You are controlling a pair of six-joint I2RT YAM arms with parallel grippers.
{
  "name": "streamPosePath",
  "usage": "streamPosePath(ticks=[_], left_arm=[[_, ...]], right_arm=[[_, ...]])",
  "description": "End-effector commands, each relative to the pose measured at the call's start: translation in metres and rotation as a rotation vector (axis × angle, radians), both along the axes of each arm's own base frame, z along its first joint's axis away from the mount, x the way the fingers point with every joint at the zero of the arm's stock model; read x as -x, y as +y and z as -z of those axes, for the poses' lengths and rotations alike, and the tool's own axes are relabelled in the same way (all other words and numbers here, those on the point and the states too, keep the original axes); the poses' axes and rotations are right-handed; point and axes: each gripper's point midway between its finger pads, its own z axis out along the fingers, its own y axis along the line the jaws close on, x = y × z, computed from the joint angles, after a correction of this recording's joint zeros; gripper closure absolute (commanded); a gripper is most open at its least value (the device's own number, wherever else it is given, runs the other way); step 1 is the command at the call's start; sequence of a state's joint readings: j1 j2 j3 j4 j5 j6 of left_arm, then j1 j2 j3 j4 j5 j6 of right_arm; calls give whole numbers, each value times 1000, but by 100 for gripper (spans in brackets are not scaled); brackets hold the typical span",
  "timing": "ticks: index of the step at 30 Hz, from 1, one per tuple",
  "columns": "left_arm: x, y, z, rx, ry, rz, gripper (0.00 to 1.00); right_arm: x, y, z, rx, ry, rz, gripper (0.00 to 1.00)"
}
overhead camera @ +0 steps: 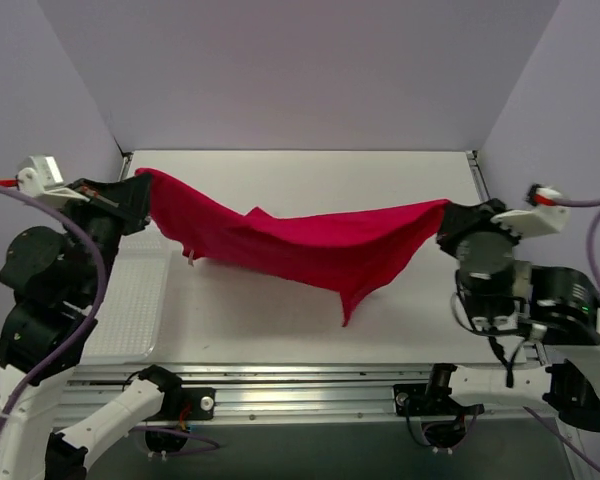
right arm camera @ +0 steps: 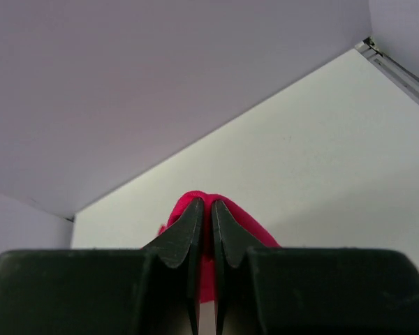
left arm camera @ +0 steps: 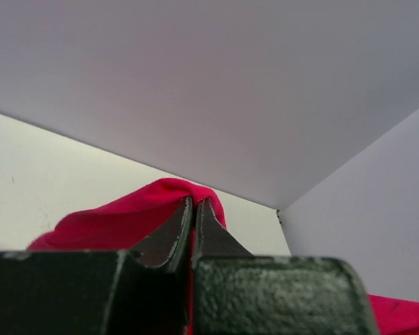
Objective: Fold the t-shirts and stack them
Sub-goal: Flatten out the tshirt
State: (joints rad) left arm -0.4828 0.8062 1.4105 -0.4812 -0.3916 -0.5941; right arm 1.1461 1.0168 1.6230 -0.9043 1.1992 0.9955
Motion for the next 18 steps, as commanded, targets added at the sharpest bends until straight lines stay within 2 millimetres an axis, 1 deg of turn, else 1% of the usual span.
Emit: streamPosePath(ticks=[1, 2, 3, 4, 5, 6, 8, 9, 10, 12, 13, 14, 15, 16, 17, 18], left_arm=[[27, 16, -39, -79, -53, -2, 98], [41, 22, -63, -67, -103, -1, 98], [46, 24, -74, -78, -124, 0, 98], [45, 23, -80, -85, -125, 4, 98], [48, 23, -89, -84, -141, 11, 98], [58, 27, -105, -75, -180, 17, 98], [58, 21, -115, -73, -199, 44, 98], [64, 23, -127, -62, -228, 49, 98], [63, 19, -131, -65, -236, 66, 98], [64, 18, -139, -67, -253, 71, 98], [61, 15, -145, -69, -262, 77, 98], [57, 13, -146, -73, -261, 80, 98], [45, 5, -143, -90, -242, 85, 98], [40, 2, -144, -94, -240, 88, 98], [31, -3, -141, -101, -228, 90, 98], [12, -12, -133, -114, -191, 94, 98]], right_arm=[[13, -49, -58, -46, -135, 52, 100], [18, -61, -67, -75, -155, 54, 100], [20, -66, -73, -85, -166, 59, 100], [21, -71, -80, -95, -176, 68, 100], [22, -75, -84, -80, -175, 82, 100], [25, -82, -94, -101, -185, 93, 100], [25, -83, -100, -100, -187, 105, 100], [25, -85, -104, -103, -191, 106, 100], [25, -84, -108, -117, -200, 106, 100], [23, -83, -111, -93, -196, 118, 100], [23, -84, -114, -102, -200, 132, 100], [20, -80, -113, -82, -191, 145, 100], [20, -82, -112, -68, -181, 184, 100], [19, -82, -112, -57, -175, 205, 100], [15, -74, -109, -26, -161, 222, 100], [15, -76, -105, -2, -144, 268, 100]])
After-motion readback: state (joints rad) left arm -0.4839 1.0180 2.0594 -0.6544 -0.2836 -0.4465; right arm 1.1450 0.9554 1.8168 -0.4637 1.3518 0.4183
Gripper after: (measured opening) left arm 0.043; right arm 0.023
